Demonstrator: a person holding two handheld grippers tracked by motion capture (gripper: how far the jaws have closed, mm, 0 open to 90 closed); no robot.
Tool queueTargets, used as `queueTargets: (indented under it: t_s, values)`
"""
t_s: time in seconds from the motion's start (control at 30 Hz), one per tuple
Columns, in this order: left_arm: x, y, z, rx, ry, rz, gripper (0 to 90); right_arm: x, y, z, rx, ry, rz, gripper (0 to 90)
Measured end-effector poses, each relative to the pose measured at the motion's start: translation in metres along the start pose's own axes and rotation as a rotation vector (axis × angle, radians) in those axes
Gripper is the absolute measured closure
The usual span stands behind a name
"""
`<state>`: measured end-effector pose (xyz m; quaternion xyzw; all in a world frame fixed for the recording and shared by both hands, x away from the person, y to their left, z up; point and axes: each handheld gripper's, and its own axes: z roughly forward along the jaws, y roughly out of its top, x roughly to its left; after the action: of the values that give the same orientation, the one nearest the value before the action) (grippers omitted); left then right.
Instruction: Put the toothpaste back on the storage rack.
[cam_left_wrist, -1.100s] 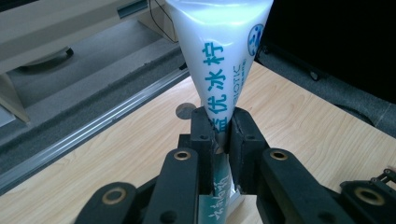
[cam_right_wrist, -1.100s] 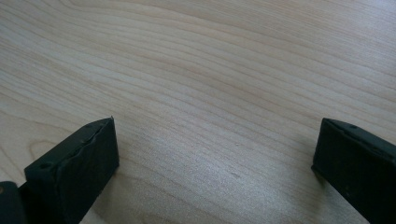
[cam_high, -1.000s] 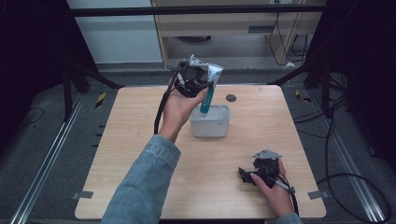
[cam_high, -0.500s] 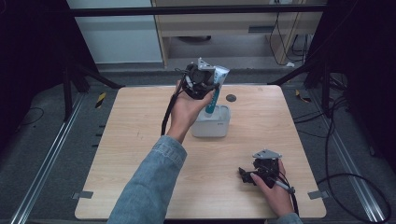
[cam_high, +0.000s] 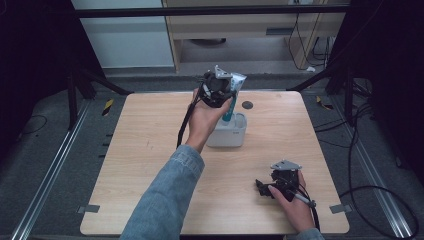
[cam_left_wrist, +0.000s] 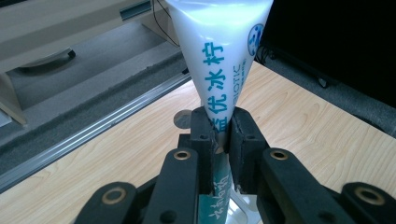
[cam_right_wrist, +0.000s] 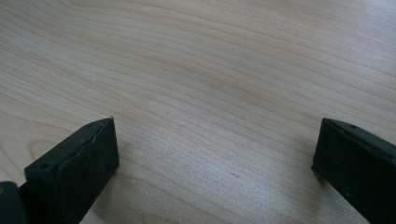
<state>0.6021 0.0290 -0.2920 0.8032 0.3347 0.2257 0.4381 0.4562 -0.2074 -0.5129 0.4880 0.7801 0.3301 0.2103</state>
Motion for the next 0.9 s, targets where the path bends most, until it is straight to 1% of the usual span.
queueTargets:
  t_s: [0.07,0.17,0.33,0.63,0.73,0.9]
  values:
    - [0.001,-0.001,0.001,0.004,0.000,0.000,80.8,0.000,0.000,0.000,0.000,0.000,0.000,0.4]
    - [0.003,-0.005,0.003,0.010,-0.006,-0.010,80.8,0.000,0.000,0.000,0.000,0.000,0.000,0.4]
    - [0.005,-0.010,0.008,0.016,-0.001,-0.013,80.8,0.000,0.000,0.000,0.000,0.000,-0.001,0.4]
    - [0.008,-0.024,0.018,0.034,-0.006,-0.025,80.8,0.000,0.000,0.000,0.000,0.000,-0.001,0.4]
    - [0.009,-0.029,0.021,0.041,-0.008,-0.042,80.8,0.000,0.000,0.000,-0.001,0.000,-0.001,0.4]
    - [0.011,-0.036,0.025,0.038,-0.001,-0.051,80.8,0.000,0.000,0.000,0.000,0.000,0.000,0.4]
